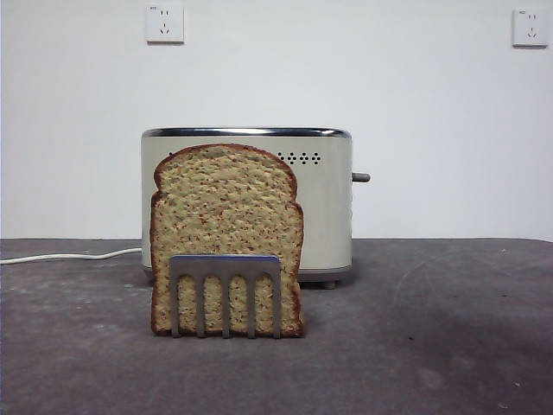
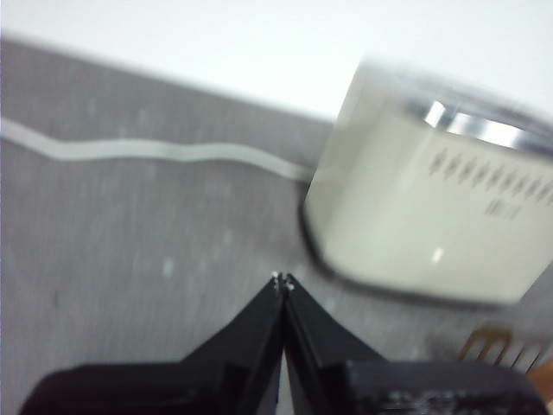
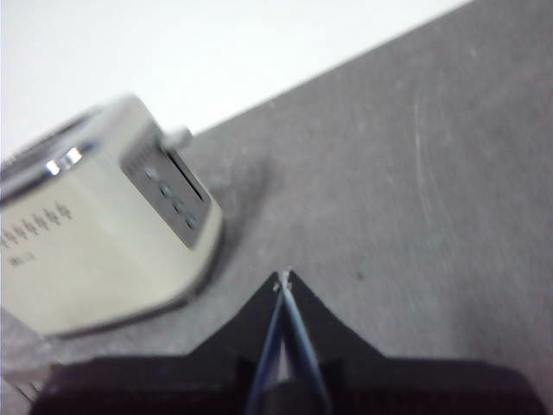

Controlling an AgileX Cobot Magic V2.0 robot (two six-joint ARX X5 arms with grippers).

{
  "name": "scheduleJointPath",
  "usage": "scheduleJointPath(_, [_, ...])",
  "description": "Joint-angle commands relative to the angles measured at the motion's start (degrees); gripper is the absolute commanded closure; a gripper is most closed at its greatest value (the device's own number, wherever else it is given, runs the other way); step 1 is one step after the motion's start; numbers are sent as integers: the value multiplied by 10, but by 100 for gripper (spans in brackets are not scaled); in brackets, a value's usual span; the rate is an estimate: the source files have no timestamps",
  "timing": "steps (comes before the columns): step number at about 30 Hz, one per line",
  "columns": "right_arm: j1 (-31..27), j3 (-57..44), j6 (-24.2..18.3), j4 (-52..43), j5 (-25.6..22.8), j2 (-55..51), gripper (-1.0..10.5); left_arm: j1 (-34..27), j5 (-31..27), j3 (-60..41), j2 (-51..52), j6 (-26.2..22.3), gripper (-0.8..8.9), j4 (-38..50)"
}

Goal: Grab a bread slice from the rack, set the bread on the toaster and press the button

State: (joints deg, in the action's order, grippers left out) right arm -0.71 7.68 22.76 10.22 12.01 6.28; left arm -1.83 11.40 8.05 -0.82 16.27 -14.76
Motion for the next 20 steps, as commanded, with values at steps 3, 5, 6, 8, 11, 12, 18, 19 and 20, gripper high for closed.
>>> scheduleJointPath(3, [1, 67, -5, -6, 6, 58, 959, -1, 7, 70, -35, 3, 821, -15])
scheduleJointPath(5, [1, 102, -17, -2, 20, 86, 959, -1, 11, 101, -58, 0, 821, -24])
scheduleJointPath(6, [1, 123, -25, 8, 28, 100, 959, -1, 15, 118, -72, -1, 821, -31])
scheduleJointPath(8, [2, 170, -50, 38, 37, 130, 959, -1, 37, 153, -101, -15, 821, -43])
scheduleJointPath(11, [2, 239, -89, 94, 63, 173, 959, -1, 62, 207, -147, -36, 821, -66])
scheduleJointPath(12, [2, 261, -101, 113, 70, 185, 959, -1, 71, 223, -160, -45, 821, -75])
scheduleJointPath(18, [20, 407, -189, 258, 78, 261, 958, 6, 142, 326, -229, -78, 821, -129])
scheduleJointPath(19, [24, 428, -200, 279, 80, 272, 958, 9, 148, 340, -238, -82, 821, -137])
scheduleJointPath(20, [29, 451, -210, 302, 87, 285, 959, 14, 157, 358, -247, -90, 821, -150])
